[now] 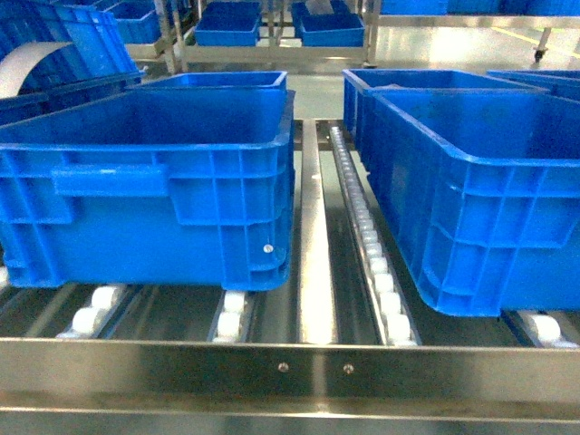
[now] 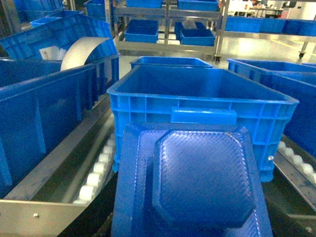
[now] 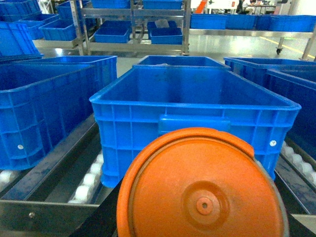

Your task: Sort blue parts and orange caps into right shelf containers

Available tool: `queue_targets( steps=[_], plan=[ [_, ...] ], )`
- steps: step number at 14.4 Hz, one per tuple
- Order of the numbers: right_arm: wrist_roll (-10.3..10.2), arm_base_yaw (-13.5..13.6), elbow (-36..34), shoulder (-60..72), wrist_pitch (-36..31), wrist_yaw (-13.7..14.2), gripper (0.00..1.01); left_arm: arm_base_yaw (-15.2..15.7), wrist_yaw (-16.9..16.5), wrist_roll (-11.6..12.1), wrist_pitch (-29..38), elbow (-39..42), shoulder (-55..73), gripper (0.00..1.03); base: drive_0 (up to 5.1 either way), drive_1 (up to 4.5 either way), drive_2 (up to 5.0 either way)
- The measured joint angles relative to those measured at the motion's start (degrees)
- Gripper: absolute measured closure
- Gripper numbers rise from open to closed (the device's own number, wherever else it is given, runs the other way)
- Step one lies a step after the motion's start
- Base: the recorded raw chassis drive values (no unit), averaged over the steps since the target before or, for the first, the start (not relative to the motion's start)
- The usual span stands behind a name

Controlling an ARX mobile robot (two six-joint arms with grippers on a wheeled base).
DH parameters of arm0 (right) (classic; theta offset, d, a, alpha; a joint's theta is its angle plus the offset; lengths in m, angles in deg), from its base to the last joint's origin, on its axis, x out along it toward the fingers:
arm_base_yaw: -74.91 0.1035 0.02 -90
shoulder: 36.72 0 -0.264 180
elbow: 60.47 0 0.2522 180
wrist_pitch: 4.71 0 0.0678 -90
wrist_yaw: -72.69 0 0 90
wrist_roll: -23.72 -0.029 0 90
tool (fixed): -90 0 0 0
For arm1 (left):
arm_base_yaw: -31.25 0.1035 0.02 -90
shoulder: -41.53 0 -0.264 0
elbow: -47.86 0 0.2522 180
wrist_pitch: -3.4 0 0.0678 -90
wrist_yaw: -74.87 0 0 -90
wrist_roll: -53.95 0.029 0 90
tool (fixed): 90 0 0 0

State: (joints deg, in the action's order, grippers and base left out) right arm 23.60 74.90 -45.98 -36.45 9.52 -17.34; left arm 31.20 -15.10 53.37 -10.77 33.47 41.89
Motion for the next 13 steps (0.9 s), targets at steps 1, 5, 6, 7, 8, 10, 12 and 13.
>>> queue_targets(
  steps=[1,5,6,7,8,10,12,13],
  plan=[
    [-0.02,0.0,0.0,0.0,-0.13,0.0,0.56,0.0,-0.04,0.0,-0.02,0.0,0.0,0.6,0.0,4.18,-4.2],
    [-0.02,0.0,0.02,0.0,-0.07,0.02,0.56,0.0,-0.07,0.0,0.0,0.0,0.0,0.6,0.0,4.23,-4.2],
    [0.0,0.0,0.02,0.0,-0.31,0.0,0.56,0.0,0.07,0.0,0.09,0.0,0.0,0.6,0.0,3.57,-3.6],
    [-0.02,0.0,0.02,0.0,0.11,0.04,0.56,0.0,-0.02,0.0,-0.07,0.0,0.0,0.6,0.0,0.0,0.0],
    [-0.02,0.0,0.02,0.0,-0.42,0.02,0.56,0.0,-0.02,0.0,0.11,0.0,0.0,0.6,0.0,0.0,0.0],
    [-0.02,0.0,0.02,0.0,-0.15,0.02,0.56,0.0,-0.02,0.0,0.0,0.0,0.0,0.6,0.0,0.0,0.0],
    [-0.02,0.0,0.02,0.0,-0.11,0.02,0.56,0.0,-0.02,0.0,-0.02,0.0,0.0,0.6,0.0,0.0,0.0],
    [-0.02,0.0,0.02,0.0,-0.11,0.02,0.56,0.0,-0.02,0.0,0.0,0.0,0.0,0.6,0.0,0.0,0.0]
  ],
)
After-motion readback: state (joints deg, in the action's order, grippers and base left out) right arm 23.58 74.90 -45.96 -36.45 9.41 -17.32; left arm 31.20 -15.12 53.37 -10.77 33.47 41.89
